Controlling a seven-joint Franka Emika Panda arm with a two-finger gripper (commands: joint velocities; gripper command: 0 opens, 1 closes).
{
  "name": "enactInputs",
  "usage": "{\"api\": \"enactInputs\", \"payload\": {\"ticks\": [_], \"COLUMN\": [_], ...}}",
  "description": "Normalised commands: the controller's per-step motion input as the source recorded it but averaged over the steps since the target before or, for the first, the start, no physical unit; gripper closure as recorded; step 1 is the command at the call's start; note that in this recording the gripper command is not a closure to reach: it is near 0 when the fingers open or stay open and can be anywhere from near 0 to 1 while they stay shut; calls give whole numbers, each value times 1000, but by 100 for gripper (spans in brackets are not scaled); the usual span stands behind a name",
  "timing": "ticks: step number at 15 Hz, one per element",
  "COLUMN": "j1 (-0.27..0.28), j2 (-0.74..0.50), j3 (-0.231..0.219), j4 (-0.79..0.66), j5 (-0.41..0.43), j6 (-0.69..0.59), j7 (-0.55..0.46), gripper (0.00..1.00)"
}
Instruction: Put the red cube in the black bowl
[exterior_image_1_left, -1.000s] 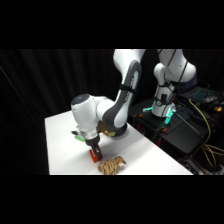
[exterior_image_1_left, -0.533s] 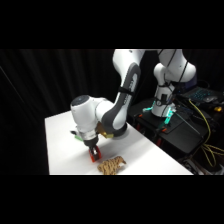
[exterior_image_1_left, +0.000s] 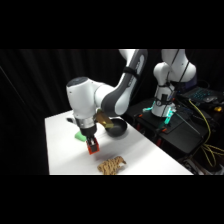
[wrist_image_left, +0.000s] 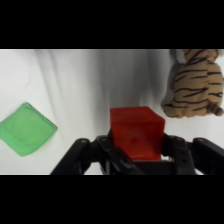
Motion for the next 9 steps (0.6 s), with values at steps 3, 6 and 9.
{"api": "enactInputs", "payload": {"ticks": [3, 6, 9], "j1": [-116, -155, -152], "j2": [-621, -556, -526], "j3": [28, 31, 25], "j4": [-472, -546, -586], "j5": [-26, 0, 32], "j6": [-197, -34, 58], "j7": [-163, -233, -261], "gripper": [100, 100, 100]}}
